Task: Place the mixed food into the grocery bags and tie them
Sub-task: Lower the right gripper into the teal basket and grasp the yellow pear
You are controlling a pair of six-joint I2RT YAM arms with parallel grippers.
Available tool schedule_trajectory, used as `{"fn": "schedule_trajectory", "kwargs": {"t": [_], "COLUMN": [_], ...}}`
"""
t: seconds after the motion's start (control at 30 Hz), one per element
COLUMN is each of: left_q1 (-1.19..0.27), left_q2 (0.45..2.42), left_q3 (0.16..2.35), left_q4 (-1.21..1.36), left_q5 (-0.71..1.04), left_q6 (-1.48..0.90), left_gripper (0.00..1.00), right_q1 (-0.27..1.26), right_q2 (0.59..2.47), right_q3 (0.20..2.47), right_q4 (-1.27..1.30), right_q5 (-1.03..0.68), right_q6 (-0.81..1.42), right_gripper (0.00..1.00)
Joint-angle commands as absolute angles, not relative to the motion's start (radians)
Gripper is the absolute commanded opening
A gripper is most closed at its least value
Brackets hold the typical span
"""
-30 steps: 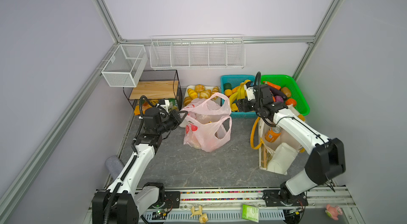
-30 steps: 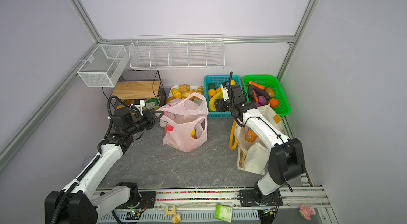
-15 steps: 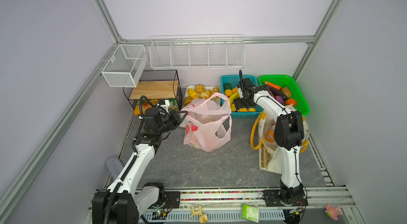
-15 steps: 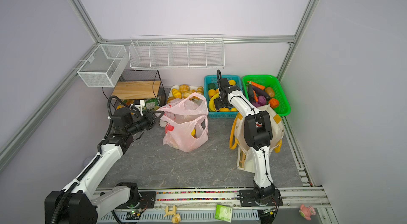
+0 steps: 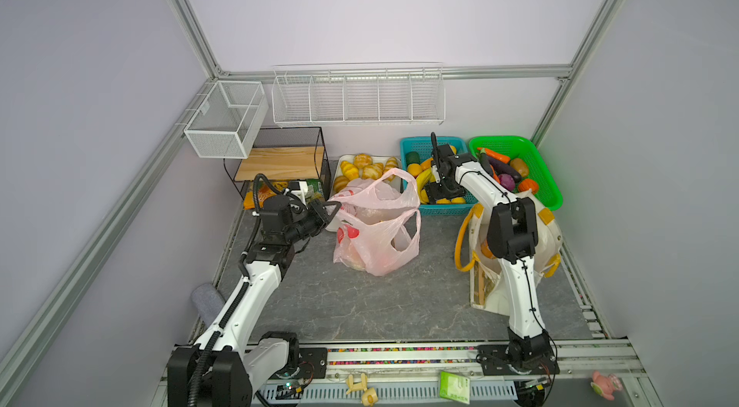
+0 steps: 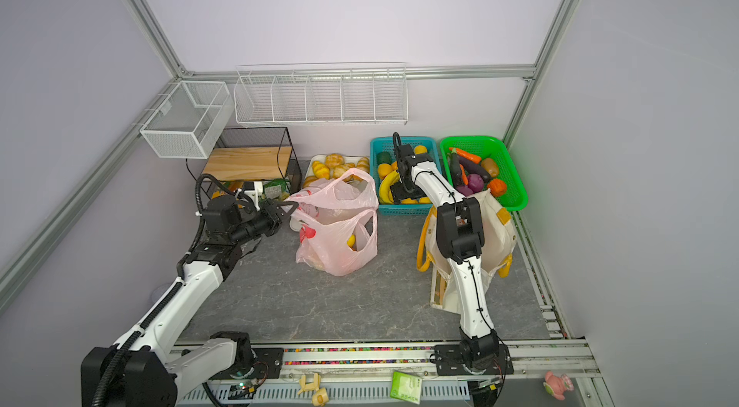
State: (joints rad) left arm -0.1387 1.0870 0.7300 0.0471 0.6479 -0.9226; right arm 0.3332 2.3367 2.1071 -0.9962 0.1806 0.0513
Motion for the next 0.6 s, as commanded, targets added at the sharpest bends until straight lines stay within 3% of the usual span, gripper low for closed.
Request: {"fn": "schedule_trajectory", "kwargs": {"t": [0.0, 0.33, 0.57], "left_q1": [-0.144, -0.144, -0.144], "left_q2": [1.084, 1.085, 1.09], "left_q3": [0.721, 0.719, 0.721], "left_q4": [0.06, 0.061, 0.061], "left_q5": [0.641, 0.638, 0.636], "left_q6": [-0.916, -0.916, -0.914], "left_gripper": [0.0, 0.0, 0.0], "right_q1": [0.321, 0.304, 0.304], "right_q2": [2.377, 2.425, 2.366], "right_q3": [2.117, 2.132, 2.117], "right_q4": [-1.052, -1.054, -1.026], "right_q5": [0.158, 0.164, 0.147], "right_q6": [0.032, 0.035, 0.038], "right_gripper": [0.85, 0.81, 0.58]}}
